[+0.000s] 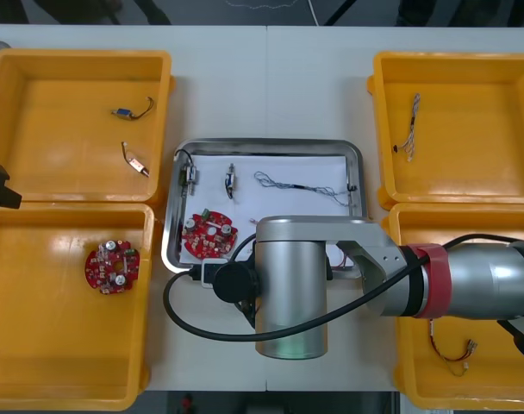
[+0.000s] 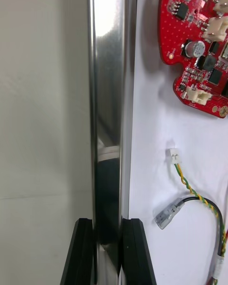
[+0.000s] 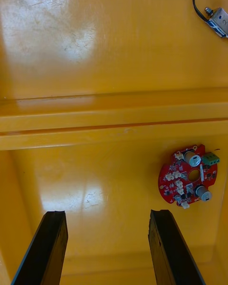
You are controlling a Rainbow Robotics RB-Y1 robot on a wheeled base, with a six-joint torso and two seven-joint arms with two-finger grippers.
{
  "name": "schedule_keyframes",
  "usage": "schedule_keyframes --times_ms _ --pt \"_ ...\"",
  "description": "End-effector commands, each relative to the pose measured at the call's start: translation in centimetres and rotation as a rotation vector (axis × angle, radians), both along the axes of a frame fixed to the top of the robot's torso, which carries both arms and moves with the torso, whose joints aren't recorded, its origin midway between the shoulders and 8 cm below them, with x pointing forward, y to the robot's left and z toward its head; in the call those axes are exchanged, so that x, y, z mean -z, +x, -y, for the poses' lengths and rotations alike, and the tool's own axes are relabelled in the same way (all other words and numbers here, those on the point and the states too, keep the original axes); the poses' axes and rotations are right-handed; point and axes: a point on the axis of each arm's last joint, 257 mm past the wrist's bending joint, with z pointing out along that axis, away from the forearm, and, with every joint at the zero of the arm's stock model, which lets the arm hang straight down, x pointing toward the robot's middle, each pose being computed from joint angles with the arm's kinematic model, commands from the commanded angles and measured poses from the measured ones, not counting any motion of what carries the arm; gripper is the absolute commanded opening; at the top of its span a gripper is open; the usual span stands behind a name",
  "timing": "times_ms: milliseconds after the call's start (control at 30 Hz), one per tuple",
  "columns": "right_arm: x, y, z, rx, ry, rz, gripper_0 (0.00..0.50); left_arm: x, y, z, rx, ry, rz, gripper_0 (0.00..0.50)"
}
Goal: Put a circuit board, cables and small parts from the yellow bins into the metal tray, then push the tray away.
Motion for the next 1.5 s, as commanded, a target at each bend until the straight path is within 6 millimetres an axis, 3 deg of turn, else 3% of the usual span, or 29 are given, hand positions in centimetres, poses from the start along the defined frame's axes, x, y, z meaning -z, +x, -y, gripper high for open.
schedule_keyframes --times_ms 33,633,1233,1500 --pt "-2.5 2.9 -0.1 -0.112 -0.087 0.073 0.000 -2.7 0.5 -1.5 -0.030 0.027 0.045 0.500" --pt "-6.0 7.5 0.5 -0.015 -0.051 0.080 0.000 -2.7 0.5 -1.5 -0.030 0.027 0.045 0.500" --pt "-9.4 11.3 -0.9 0.015 -0.066 0.145 0.000 -2.7 0.5 -1.5 -0.030 0.027 0.045 0.500" --pt "-9.9 13.2 -1.2 0.022 -0.043 0.135 0.000 -2.7 0.5 -1.5 -0.030 0.027 0.045 0.500"
